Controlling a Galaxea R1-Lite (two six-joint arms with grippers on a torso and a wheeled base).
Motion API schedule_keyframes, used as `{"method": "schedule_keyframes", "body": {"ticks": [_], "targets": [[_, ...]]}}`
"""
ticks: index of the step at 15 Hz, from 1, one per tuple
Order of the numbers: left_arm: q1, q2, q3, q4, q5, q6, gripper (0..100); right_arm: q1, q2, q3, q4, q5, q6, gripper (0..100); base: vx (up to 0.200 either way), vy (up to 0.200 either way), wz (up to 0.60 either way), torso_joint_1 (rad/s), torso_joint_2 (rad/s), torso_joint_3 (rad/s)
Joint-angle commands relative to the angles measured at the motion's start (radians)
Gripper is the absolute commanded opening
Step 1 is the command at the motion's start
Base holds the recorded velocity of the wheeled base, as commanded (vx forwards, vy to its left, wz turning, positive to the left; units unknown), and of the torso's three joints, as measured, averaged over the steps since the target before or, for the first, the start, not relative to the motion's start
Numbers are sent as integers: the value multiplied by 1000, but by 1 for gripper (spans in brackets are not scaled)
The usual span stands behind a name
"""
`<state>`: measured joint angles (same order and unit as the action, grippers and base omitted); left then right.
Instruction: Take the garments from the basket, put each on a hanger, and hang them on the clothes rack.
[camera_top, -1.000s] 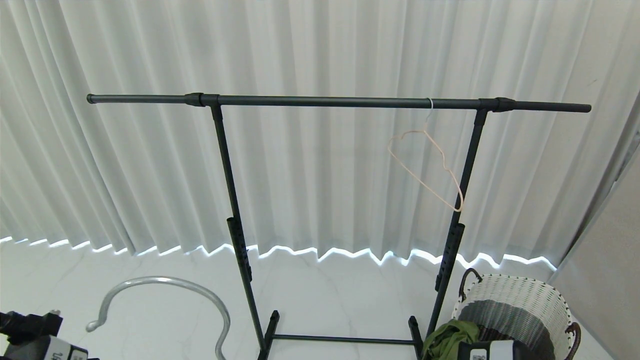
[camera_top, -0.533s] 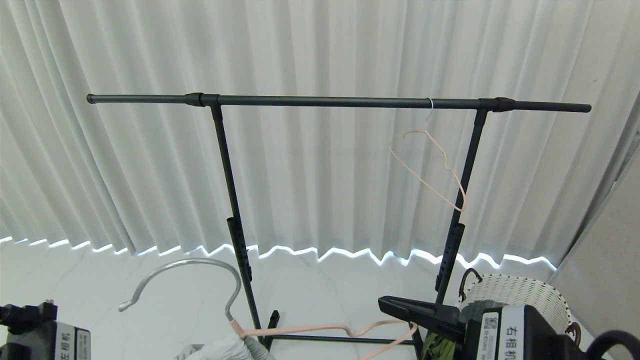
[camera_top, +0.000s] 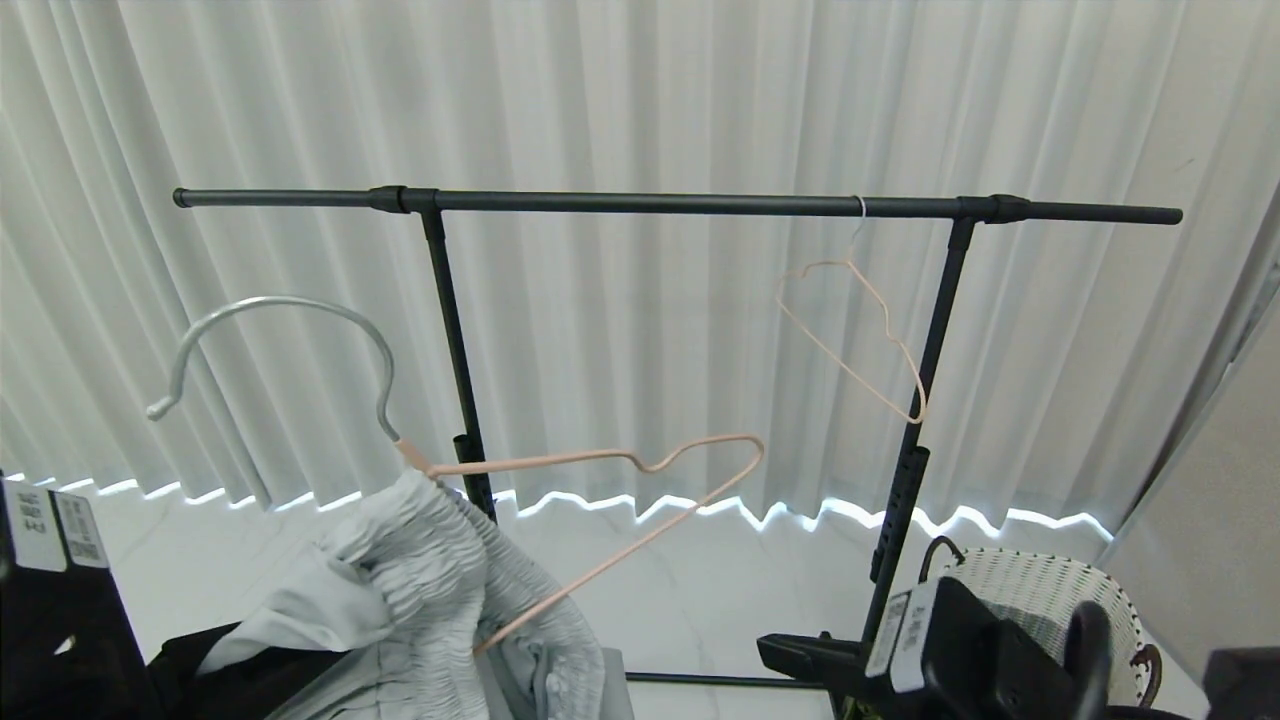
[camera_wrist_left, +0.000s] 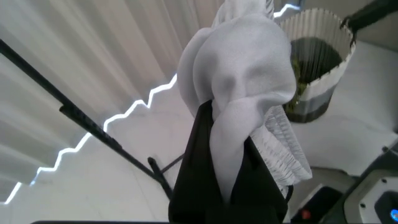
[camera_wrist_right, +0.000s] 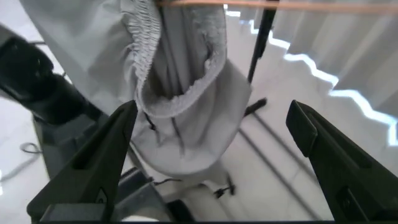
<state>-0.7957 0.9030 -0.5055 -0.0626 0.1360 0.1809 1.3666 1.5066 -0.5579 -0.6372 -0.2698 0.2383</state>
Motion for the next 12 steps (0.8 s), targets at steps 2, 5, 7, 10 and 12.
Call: {"method": "schedule_keyframes", "body": {"ticks": [2, 5, 7, 10, 12], "targets": [[9, 2, -19, -36, 1, 0, 0, -34, 170, -198, 91, -2, 154, 100, 0, 0, 0, 0, 0, 0], [9, 2, -36, -36, 1, 0, 0, -67, 316, -310, 110, -3, 176, 100, 0, 0, 0, 0, 0, 0], [9, 2, -44, -36, -1, 0, 0, -77, 346, -316, 108, -8, 187, 100, 0, 0, 0, 0, 0, 0], [7, -3, -56, -36, -3, 0, 0, -78, 363, -318, 105, -54, 266, 100, 0, 0, 0, 0, 0, 0], [6, -3, -56, -36, -4, 0, 0, -77, 368, -318, 103, -63, 288, 100, 0, 0, 0, 0, 0, 0]]}}
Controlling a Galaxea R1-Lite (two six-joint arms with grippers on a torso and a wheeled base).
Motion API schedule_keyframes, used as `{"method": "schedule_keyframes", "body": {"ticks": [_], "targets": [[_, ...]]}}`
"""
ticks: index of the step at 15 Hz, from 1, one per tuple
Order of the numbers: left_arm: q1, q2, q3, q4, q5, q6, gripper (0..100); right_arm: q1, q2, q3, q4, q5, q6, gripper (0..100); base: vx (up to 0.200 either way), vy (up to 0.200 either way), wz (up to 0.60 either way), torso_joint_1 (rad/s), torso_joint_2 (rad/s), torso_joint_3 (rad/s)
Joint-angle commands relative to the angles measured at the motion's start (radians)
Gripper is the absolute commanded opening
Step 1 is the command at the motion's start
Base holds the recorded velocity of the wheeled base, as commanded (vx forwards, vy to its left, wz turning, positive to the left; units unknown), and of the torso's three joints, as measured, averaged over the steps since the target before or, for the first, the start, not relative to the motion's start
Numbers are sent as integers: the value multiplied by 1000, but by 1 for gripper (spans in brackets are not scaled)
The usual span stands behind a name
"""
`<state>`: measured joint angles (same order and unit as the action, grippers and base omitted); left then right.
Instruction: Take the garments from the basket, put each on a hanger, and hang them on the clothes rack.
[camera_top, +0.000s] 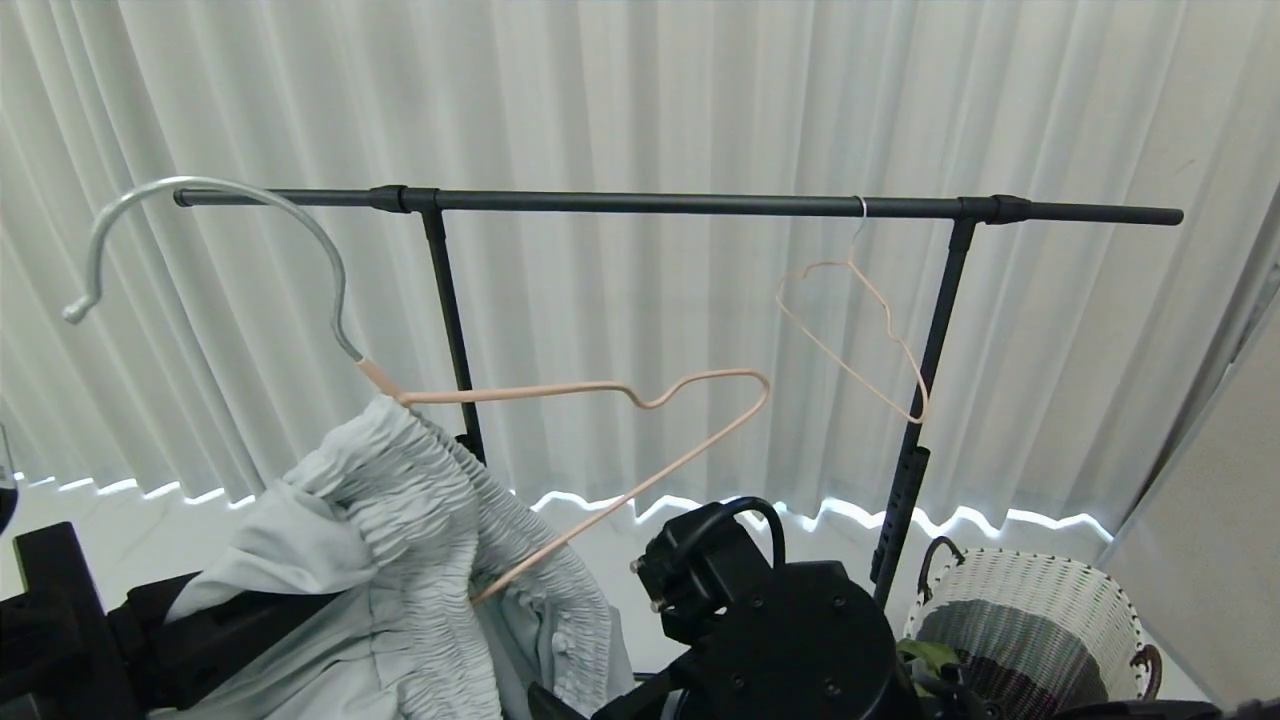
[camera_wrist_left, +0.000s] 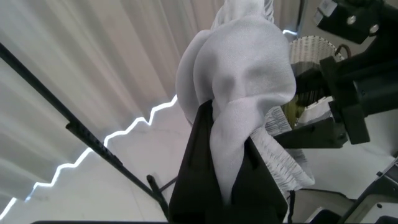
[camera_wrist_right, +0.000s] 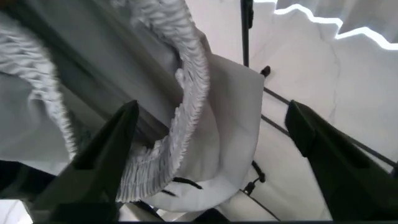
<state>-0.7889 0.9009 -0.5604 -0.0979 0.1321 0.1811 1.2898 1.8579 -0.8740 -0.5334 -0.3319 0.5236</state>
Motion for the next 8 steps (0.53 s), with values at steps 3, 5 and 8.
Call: {"method": "schedule_keyframes", "body": {"ticks": [3, 5, 8], "targets": [[-1, -2, -1, 0, 0, 0, 0, -10, 15, 0, 0, -29, 3, 0, 0, 0, 0, 0, 0, 0], [-1, -7, 7, 0, 0, 0, 0, -41, 4, 4, 1, -47, 1, 0, 0, 0, 0, 0, 0, 0], [-1, -25, 31, 0, 0, 1, 0, -156, -39, 40, 6, -56, -50, 0, 0, 0, 0, 0, 0, 0]]}}
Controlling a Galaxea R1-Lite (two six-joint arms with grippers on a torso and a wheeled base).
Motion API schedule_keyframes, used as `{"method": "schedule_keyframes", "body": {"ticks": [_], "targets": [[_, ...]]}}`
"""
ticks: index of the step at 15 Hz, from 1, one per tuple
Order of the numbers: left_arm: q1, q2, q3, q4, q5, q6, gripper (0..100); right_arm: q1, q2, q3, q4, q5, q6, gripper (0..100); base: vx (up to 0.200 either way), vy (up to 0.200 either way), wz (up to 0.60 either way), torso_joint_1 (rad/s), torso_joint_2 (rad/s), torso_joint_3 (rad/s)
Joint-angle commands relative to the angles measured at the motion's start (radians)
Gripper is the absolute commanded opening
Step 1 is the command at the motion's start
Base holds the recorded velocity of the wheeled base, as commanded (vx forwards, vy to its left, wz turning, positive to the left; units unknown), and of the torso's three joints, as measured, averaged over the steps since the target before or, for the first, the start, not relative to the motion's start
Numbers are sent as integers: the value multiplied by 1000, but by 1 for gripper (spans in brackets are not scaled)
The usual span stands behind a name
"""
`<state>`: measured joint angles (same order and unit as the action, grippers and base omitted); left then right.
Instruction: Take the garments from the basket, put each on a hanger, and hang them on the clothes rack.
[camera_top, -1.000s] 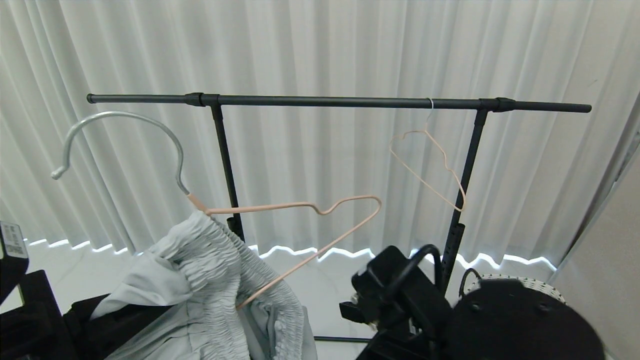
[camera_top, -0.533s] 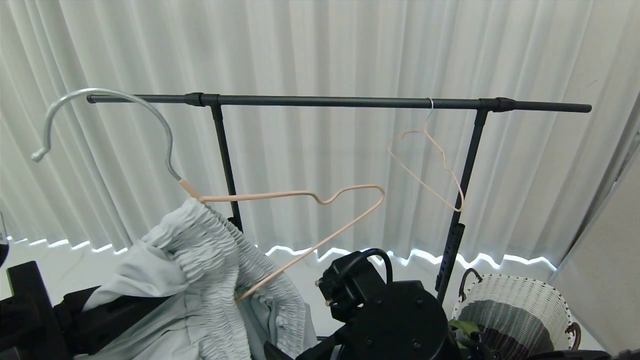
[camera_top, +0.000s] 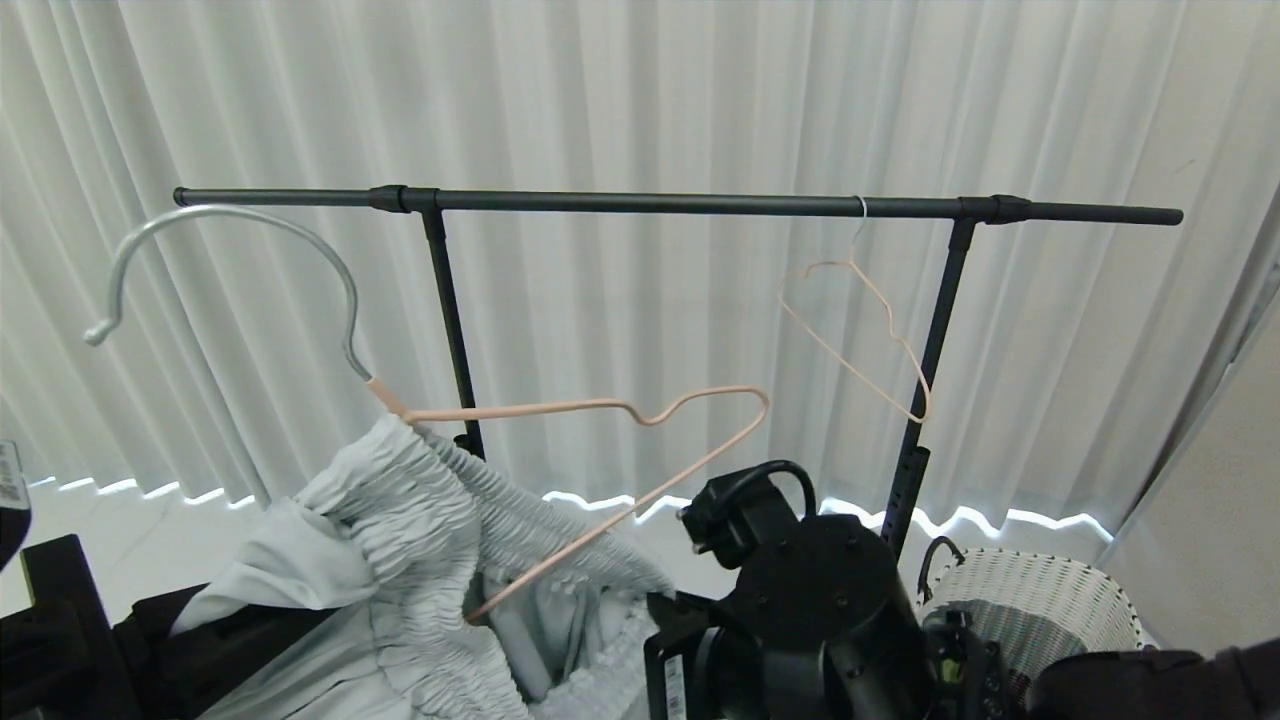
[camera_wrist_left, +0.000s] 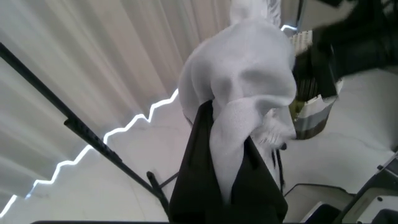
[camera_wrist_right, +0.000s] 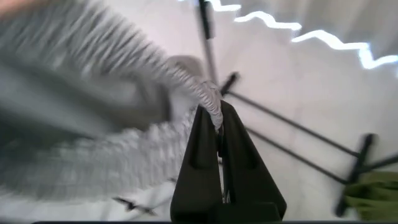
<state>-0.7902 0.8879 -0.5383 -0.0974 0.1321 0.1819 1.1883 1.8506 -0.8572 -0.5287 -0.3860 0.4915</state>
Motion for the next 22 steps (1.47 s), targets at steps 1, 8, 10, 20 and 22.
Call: {"method": "schedule_keyframes", "body": {"ticks": [1, 8, 10, 20, 22], "targets": [[0, -20, 21, -1, 1, 1, 0, -95, -45, 40, 0, -2, -47, 0, 0, 0, 0, 0, 0, 0], [3, -102, 147, 2, 6, 56, 0, -277, -88, 52, -8, -4, -148, 0, 0, 0, 0, 0, 0, 0], [5, -99, 167, 22, 23, 57, 0, -289, -100, 53, -14, -4, -165, 0, 0, 0, 0, 0, 0, 0], [88, 8, 169, 79, 234, 47, 0, -35, -192, 56, 10, 10, -275, 0, 0, 0, 0, 0, 0, 0], [91, 3, 167, 73, 233, 45, 0, 16, -205, 60, 53, 13, -277, 100, 0, 0, 0, 0, 0, 0]]}}
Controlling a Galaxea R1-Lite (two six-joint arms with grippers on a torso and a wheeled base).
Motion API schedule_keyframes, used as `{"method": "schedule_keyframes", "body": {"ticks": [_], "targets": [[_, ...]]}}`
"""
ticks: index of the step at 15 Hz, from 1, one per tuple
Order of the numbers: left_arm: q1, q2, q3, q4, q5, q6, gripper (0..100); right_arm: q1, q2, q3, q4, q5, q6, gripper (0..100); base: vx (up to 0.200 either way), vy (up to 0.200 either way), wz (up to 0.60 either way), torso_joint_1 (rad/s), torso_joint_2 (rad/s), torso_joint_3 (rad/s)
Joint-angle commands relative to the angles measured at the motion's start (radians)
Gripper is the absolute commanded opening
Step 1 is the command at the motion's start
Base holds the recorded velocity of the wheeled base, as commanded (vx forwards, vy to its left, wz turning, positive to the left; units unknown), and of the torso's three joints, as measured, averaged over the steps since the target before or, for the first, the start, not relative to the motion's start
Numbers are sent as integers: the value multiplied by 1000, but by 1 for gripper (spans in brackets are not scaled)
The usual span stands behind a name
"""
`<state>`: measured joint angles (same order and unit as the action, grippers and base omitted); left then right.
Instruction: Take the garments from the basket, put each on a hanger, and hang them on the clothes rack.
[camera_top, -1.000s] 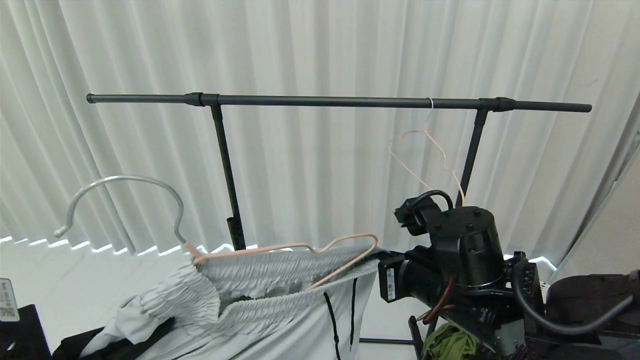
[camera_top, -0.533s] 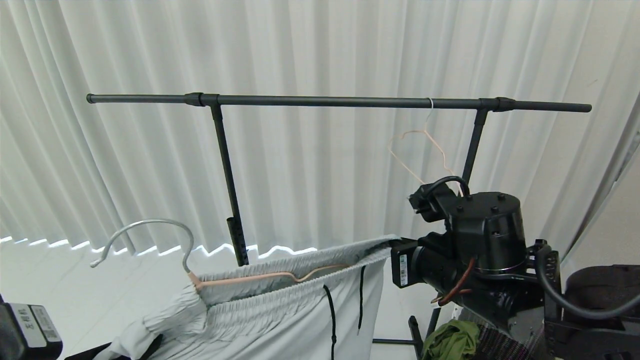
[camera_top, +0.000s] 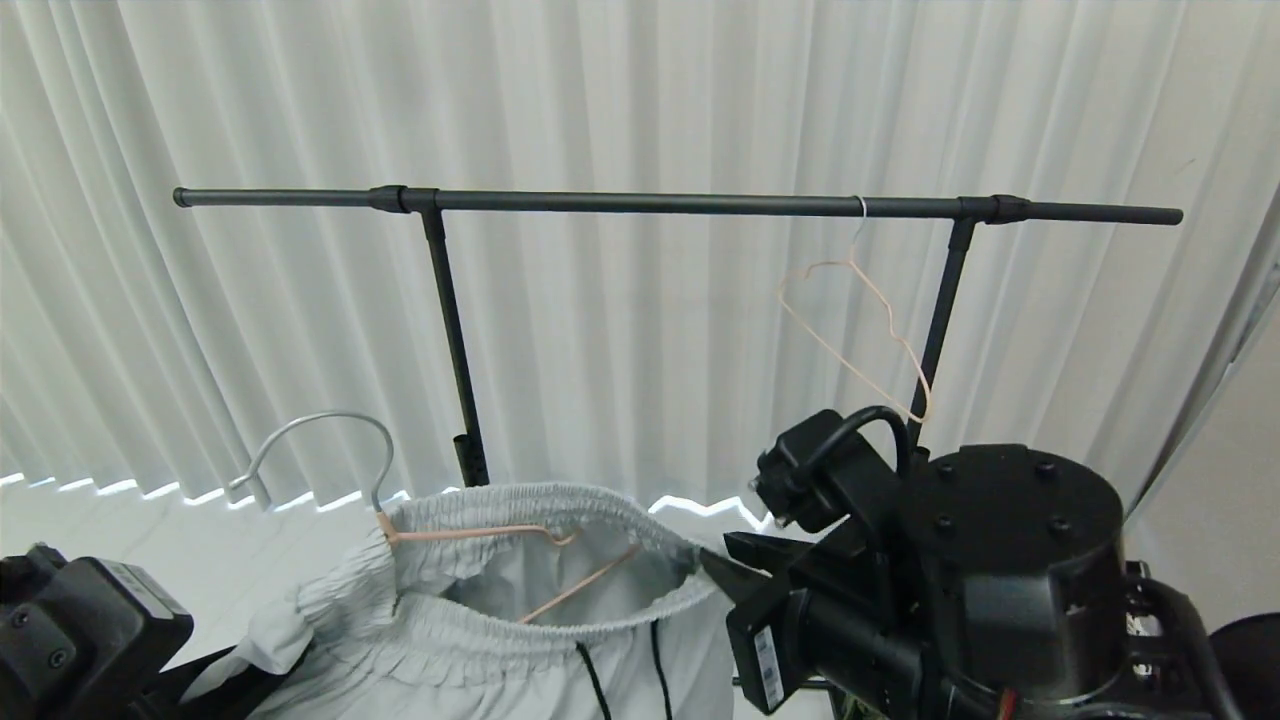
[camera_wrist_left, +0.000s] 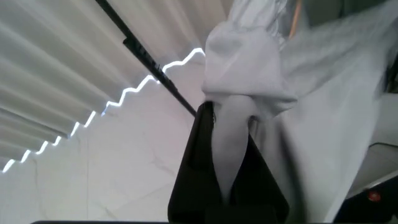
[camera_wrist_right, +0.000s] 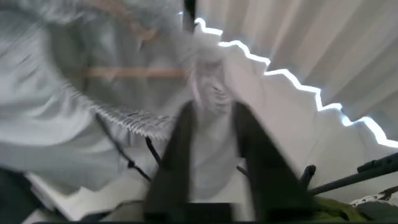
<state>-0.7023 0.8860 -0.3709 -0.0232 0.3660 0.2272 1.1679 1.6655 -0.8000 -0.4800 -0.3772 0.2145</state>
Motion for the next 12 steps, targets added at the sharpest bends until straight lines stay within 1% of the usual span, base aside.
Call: {"method": "schedule_keyframes", "body": {"ticks": [1, 3, 4, 5, 6, 7, 8, 9, 10, 12], "targets": [[3, 2, 0, -9, -5, 0, 0, 53, -29, 12, 18, 9, -9, 100, 0, 0, 0, 0, 0, 0], [-14, -1, 1, -40, -21, -2, 0, 70, -76, 42, 24, 121, -61, 100, 0, 0, 0, 0, 0, 0], [-32, -5, 3, -60, -58, 0, 0, 62, -93, 45, 34, 169, -101, 100, 0, 0, 0, 0, 0, 0], [-51, -13, 3, -67, -94, 4, 0, 47, -96, 44, 50, 190, -133, 100, 0, 0, 0, 0, 0, 0], [-75, -19, 3, -67, -142, 9, 0, 22, -98, 35, 66, 219, -188, 100, 0, 0, 0, 0, 0, 0], [-106, -21, 3, -69, -162, 11, 0, 12, -98, 31, 66, 255, -234, 100, 0, 0, 0, 0, 0, 0], [-144, -21, 3, -69, -171, 12, 0, -5, -96, 24, 69, 294, -290, 100, 0, 0, 0, 0, 0, 0], [-169, -19, 3, -69, -173, 14, 0, -11, -93, 18, 75, 314, -326, 100, 0, 0, 0, 0, 0, 0], [-227, -18, 4, -69, -174, 17, 0, -16, -89, 2, 95, 350, -383, 100, 0, 0, 0, 0, 0, 0], [-316, -19, 4, -69, -174, 17, 0, -16, -76, -15, 110, 414, -446, 100, 0, 0, 0, 0, 0, 0]]}}
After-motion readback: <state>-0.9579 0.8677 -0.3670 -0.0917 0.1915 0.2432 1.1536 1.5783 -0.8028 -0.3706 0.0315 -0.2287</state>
